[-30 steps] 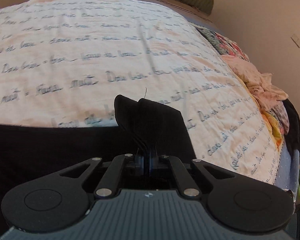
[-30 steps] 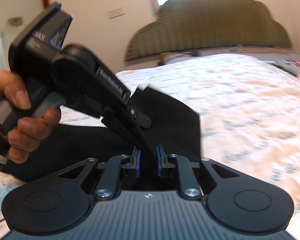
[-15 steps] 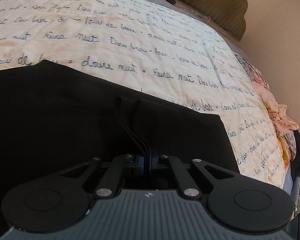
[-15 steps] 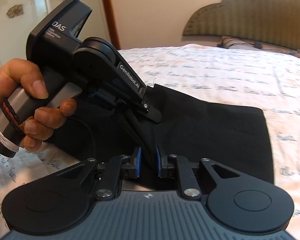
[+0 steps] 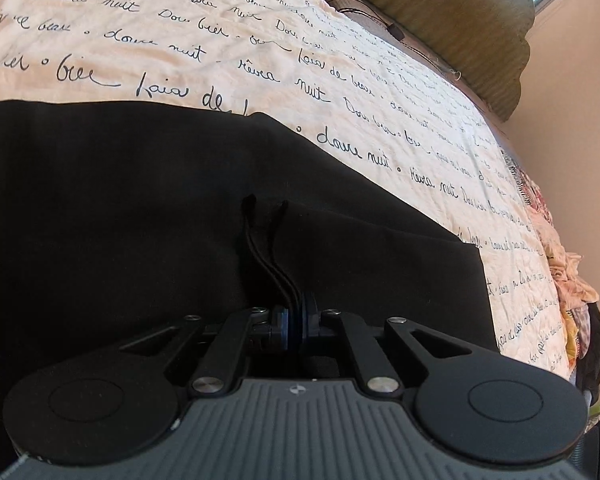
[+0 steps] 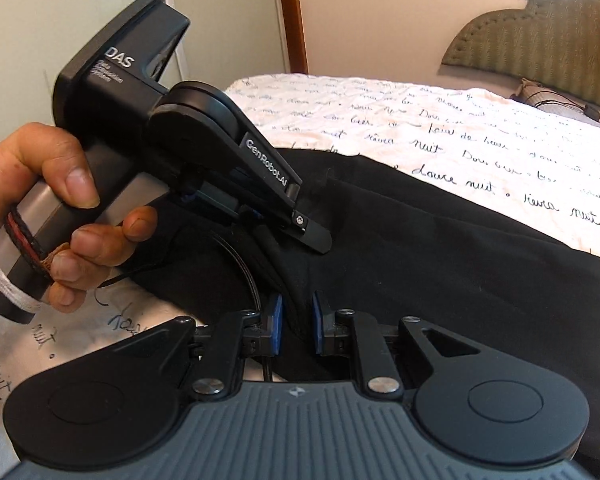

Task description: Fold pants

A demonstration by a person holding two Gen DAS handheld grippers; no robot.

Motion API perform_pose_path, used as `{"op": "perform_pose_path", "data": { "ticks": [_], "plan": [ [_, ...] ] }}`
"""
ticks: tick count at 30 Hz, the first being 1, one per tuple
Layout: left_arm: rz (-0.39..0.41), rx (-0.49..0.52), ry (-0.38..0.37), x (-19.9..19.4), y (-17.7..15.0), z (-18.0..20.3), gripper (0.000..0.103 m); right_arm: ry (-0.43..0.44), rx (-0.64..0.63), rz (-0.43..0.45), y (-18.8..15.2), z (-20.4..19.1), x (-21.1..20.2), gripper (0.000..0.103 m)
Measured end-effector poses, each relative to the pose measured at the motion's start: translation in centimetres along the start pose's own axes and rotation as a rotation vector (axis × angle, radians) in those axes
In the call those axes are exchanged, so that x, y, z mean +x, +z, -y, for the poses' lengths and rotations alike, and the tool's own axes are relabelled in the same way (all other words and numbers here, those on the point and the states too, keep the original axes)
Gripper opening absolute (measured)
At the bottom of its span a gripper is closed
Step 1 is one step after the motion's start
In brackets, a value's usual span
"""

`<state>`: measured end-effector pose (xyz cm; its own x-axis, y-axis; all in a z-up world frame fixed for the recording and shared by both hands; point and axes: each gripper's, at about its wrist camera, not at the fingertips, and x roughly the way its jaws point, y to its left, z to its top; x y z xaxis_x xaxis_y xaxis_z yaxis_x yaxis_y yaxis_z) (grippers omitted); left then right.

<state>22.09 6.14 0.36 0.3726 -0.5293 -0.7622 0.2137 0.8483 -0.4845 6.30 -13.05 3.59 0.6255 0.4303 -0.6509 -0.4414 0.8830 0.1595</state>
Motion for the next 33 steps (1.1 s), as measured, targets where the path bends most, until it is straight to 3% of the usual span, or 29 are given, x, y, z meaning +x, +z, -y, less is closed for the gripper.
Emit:
{"op": "perform_pose_path", "data": {
  "ticks": [4, 6, 7, 8, 9, 13, 15, 17, 18, 20, 22, 24, 27, 29, 31, 33],
  "plan": [
    [-0.006, -0.039, -0.076, -0.5, 0.0, -1.1, 0.020, 0.005, 0.050, -0.019, 1.2, 1.3, -0.1, 0.019],
    [0.020, -0.068, -0.088, -1.8, -0.2, -1.9, 0.032, 0.028, 0.103, -0.024, 1.2, 2.4, -0.9, 0.029],
    [0.048, -0.080, -0.087, -2.7, -0.5, -2.3, 0.039, 0.043, 0.132, -0.024, 0.8, 2.8, -1.5, 0.044],
    [0.082, -0.089, -0.085, -3.9, -0.9, -2.7, 0.040, 0.059, 0.160, -0.017, 0.6, 3.3, -2.1, 0.066],
    [0.128, -0.090, -0.070, -5.4, -1.5, -2.9, 0.040, 0.077, 0.184, 0.005, 0.2, 3.8, -3.1, 0.074],
    [0.291, -0.044, 0.051, -10.6, -4.6, -3.3, 0.044, 0.169, 0.275, 0.125, -0.4, 6.3, -6.9, 0.076],
    [0.353, -0.006, 0.141, -12.1, -6.2, -3.2, 0.047, 0.136, 0.295, 0.186, 0.1, 7.3, -8.0, 0.076],
    [0.396, 0.030, 0.251, -12.7, -7.6, -3.2, 0.049, 0.064, 0.279, 0.192, 1.2, 7.7, -7.6, 0.078],
    [0.403, 0.050, 0.290, -12.6, -8.2, -3.1, 0.050, 0.026, 0.282, 0.176, 1.6, 7.8, -7.0, 0.078],
    [0.381, 0.084, 0.319, -11.8, -9.0, -3.0, 0.054, 0.035, 0.311, 0.133, 2.0, 8.4, -5.4, 0.078],
    [0.362, 0.154, 0.364, -10.3, -10.0, -3.1, 0.059, 0.054, 0.351, 0.062, 1.7, 9.0, -3.1, 0.078],
    [0.388, 0.250, 0.423, -9.4, -10.9, -2.6, 0.061, 0.019, 0.339, -0.044, 0.9, 8.8, -0.5, 0.078],
    [0.401, 0.304, 0.458, -9.9, -11.9, -2.1, 0.060, -0.046, 0.215, -0.033, 0.7, 7.0, -0.7, 0.078],
    [0.426, 0.308, 0.455, -10.9, -12.0, -2.2, 0.063, -0.043, 0.225, -0.023, 1.3, 6.5, -1.5, 0.078],
    [0.426, 0.279, 0.476, -11.2, -12.0, -3.0, 0.071, -0.001, 0.237, 0.032, 1.3, 6.2, -2.3, 0.078],
    [0.385, 0.218, 0.486, -10.7, -11.5, -4.9, 0.077, -0.029, 0.212, 0.012, 1.1, 5.9, -1.5, 0.086]
  ]
}}
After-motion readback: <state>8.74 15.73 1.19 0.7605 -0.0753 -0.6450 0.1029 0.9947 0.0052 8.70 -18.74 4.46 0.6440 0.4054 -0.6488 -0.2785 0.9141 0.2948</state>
